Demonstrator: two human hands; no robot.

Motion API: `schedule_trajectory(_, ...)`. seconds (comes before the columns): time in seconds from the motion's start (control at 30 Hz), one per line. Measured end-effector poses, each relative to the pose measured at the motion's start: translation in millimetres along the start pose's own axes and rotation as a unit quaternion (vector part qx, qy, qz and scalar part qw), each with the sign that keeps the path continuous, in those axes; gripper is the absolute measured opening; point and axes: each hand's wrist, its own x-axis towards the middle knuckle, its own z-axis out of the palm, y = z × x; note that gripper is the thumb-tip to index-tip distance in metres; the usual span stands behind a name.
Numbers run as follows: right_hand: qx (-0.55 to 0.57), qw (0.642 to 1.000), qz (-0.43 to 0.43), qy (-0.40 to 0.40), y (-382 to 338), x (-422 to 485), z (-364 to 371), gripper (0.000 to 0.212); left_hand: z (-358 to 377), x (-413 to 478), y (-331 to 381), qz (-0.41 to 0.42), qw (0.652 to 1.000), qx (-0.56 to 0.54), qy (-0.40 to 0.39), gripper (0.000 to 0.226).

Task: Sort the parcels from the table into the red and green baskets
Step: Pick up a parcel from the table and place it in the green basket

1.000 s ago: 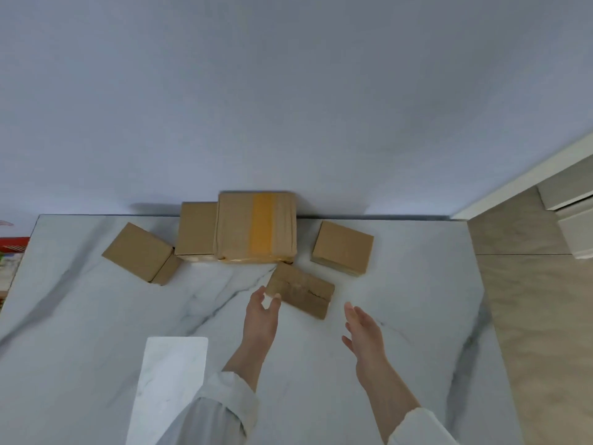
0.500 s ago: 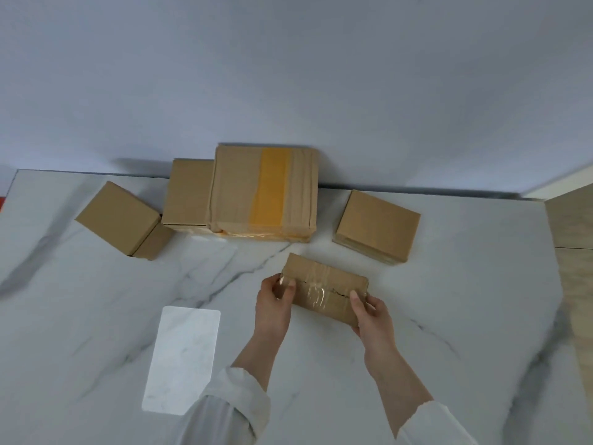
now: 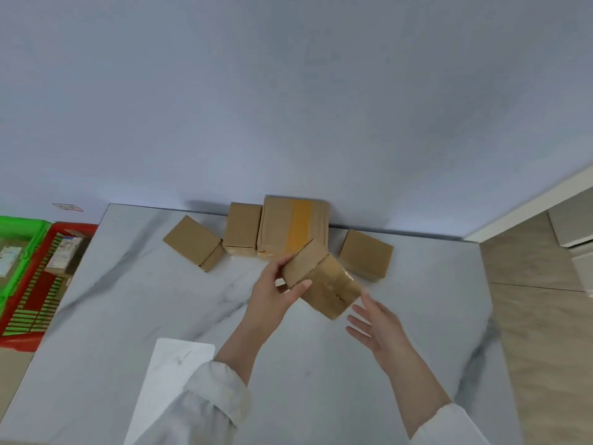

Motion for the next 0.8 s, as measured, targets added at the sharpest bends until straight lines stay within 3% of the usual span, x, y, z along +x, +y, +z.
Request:
schedule_trajectory(0.1,0.065,0.997,0.020,-0.022,-19.8,-44.8,26.8,0.065,-29.5,-20.9,23.7,0.154,0.983,0.092,-0.029,0.059)
schedule_trajectory(0.2,0.068,0.994,0.001,-0.084,-30.1,-84.3,54.2,0.073,-54.3,-40.3,32.7,0.312,0.924,0.212,-0.062,0.054)
schedule_trajectory(0.3,0.052,0.991,-0.040,-0.113,-30.5,-111.3,77.6,0.050,-73.2,-52.5,36.0,0.401,0.869,0.279,-0.074,0.050)
schedule_trajectory(0.4,0.053,0.991,-0.065,-0.109,-25.1,-125.2,93.1,0.035,-88.9,-59.3,37.7,0.428,0.853,0.285,-0.086,0.050)
schedule_trajectory(0.5,0.072,0.990,-0.086,-0.091,-17.9,-136.8,99.2,0.032,-99.4,-72.3,42.0,0.402,0.887,0.207,-0.093,0.053)
schedule_trajectory(0.57,0.086,0.986,-0.103,-0.096,-13.5,-144.8,99.8,0.031,-101.0,-81.4,49.6,0.343,0.934,0.098,-0.034,0.045)
schedule_trajectory(0.63,0.075,0.983,-0.126,-0.110,-10.9,-152.1,97.9,0.033,-101.1,-86.6,64.1,0.227,0.972,-0.029,0.049,0.042)
schedule_trajectory(0.7,0.039,0.979,-0.149,-0.135,-11.7,-159.9,92.8,0.031,-103.0,-87.2,81.9,0.098,0.985,-0.117,0.076,0.046)
schedule_trajectory(0.8,-0.056,0.969,-0.166,-0.175,-16.4,-172.9,81.4,0.029,-113.3,-82.5,98.5,0.003,0.988,-0.140,0.063,0.057)
